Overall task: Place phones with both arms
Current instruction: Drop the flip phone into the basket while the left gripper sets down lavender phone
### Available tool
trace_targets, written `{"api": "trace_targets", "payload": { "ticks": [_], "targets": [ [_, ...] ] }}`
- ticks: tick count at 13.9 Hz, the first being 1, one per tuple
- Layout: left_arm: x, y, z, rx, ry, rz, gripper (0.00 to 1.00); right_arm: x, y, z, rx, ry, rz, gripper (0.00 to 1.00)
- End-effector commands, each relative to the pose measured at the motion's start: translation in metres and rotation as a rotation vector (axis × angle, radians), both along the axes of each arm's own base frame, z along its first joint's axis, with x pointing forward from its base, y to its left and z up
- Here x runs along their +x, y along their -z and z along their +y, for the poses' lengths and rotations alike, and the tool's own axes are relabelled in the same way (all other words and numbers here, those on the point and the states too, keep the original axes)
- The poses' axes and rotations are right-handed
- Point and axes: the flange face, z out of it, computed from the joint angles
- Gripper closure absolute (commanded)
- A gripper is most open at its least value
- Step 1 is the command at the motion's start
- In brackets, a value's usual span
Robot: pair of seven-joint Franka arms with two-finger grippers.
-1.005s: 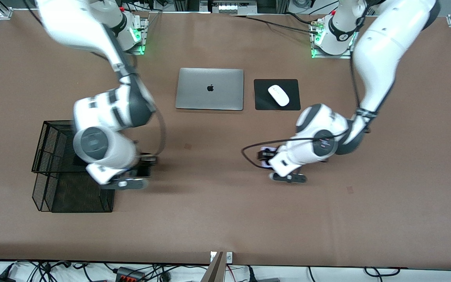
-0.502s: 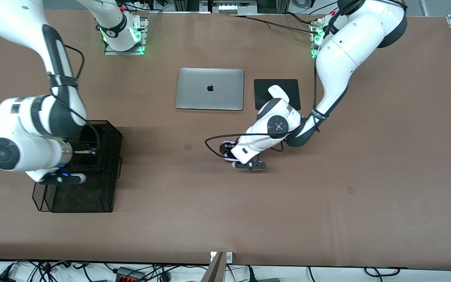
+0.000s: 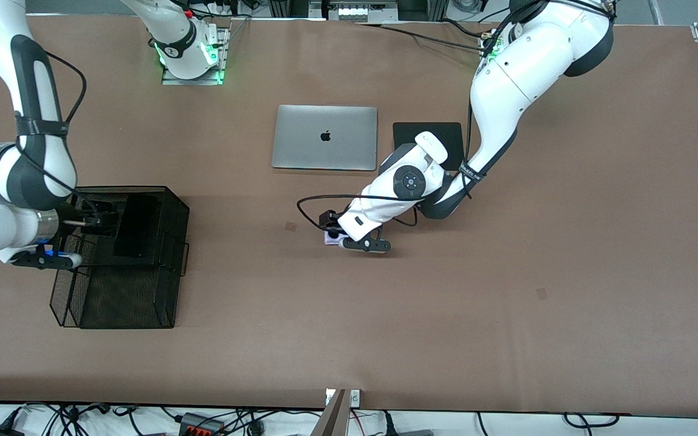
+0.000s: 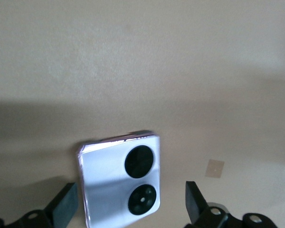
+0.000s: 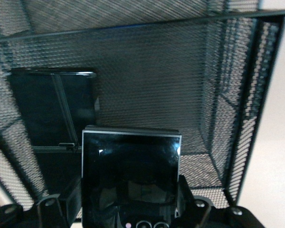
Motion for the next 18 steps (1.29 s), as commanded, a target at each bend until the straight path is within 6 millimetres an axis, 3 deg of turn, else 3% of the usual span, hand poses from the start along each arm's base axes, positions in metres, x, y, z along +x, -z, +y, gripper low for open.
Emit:
{"api": "trace_targets", "payload": {
  "ticks": [1,3,6,7,8,9,10,11,13,15,16,18],
  "targets": [
    [0.008,-0.019,0.005,0.007,-0.011,-0.019,0.0,-0.001,0.005,-0.005,0.002,-0.017,-0.021,0.75],
    [0.022,-0.042,0.029,0.053,-0.021,-0.007,0.0,0.001,0.012,-0.01,-0.003,-0.025,-0.031,0.73],
    [0.056,-0.074,0.111,0.227,-0.031,0.071,0.0,0.005,0.023,-0.021,-0.01,-0.042,-0.049,0.7],
    [0.064,-0.083,0.135,0.311,-0.014,0.054,0.0,0.005,0.027,-0.024,-0.01,-0.04,-0.044,0.62],
    [0.073,-0.101,0.161,0.405,-0.003,0.018,0.0,0.004,0.027,-0.025,-0.012,-0.039,-0.044,0.38],
    [0.082,-0.118,0.186,0.472,-0.007,-0.015,0.0,0.005,0.026,-0.025,-0.014,-0.038,-0.045,0.0],
    [0.091,-0.129,0.216,0.517,-0.015,-0.021,0.0,0.007,0.017,-0.023,-0.02,-0.044,-0.056,0.0],
    [0.095,-0.144,0.234,0.537,0.002,-0.024,0.0,0.014,0.0,-0.015,-0.025,-0.049,-0.084,0.0],
    [0.095,-0.172,0.263,0.592,0.057,-0.017,0.0,0.023,-0.037,0.021,-0.026,-0.067,-0.108,0.0],
    [0.096,-0.202,0.309,0.625,0.087,0.034,0.0,0.037,-0.06,0.067,-0.036,-0.084,-0.169,0.0],
    [0.092,-0.212,0.32,0.638,0.142,0.056,0.0,0.042,-0.058,0.096,-0.031,-0.088,-0.195,0.0],
    [0.089,-0.255,0.341,0.618,0.262,0.064,0.0,0.05,-0.05,0.154,0.021,-0.051,-0.277,0.0]
  ]
}}
